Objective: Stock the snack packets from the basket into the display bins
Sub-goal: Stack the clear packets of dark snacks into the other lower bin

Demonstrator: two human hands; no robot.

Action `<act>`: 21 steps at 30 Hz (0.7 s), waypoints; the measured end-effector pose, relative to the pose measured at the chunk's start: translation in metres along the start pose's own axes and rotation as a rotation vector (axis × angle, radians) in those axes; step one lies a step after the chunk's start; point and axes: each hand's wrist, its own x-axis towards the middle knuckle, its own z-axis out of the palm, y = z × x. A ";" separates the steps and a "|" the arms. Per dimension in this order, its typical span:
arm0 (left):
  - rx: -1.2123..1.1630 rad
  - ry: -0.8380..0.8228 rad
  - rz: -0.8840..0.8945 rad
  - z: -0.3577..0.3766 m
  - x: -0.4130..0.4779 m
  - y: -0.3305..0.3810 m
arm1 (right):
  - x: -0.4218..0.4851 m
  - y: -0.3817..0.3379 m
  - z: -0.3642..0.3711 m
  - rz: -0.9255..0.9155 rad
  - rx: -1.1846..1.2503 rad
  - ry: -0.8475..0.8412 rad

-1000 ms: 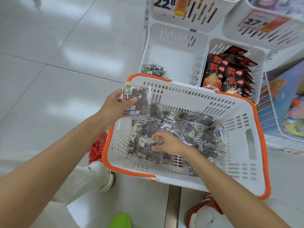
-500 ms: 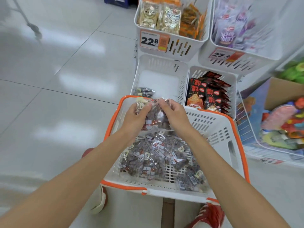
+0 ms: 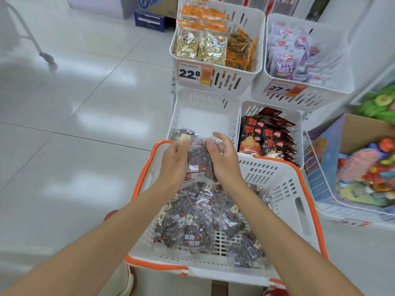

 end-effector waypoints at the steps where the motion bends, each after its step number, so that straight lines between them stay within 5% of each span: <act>1: 0.068 0.008 0.054 0.001 0.005 0.002 | 0.003 -0.002 -0.001 -0.014 -0.005 0.028; 5: 0.304 -0.060 0.237 -0.006 0.046 0.010 | 0.033 -0.010 -0.020 0.078 -0.082 -0.057; 11: 0.475 -0.353 0.266 -0.007 0.110 0.021 | 0.097 -0.025 -0.058 0.346 -0.105 -0.545; 15: 0.593 -0.422 0.209 -0.018 0.156 0.021 | 0.131 -0.008 -0.055 0.197 -0.186 -0.377; 21: 0.668 -0.087 -0.092 -0.069 0.244 -0.044 | 0.211 0.061 -0.034 -0.116 -0.446 -0.002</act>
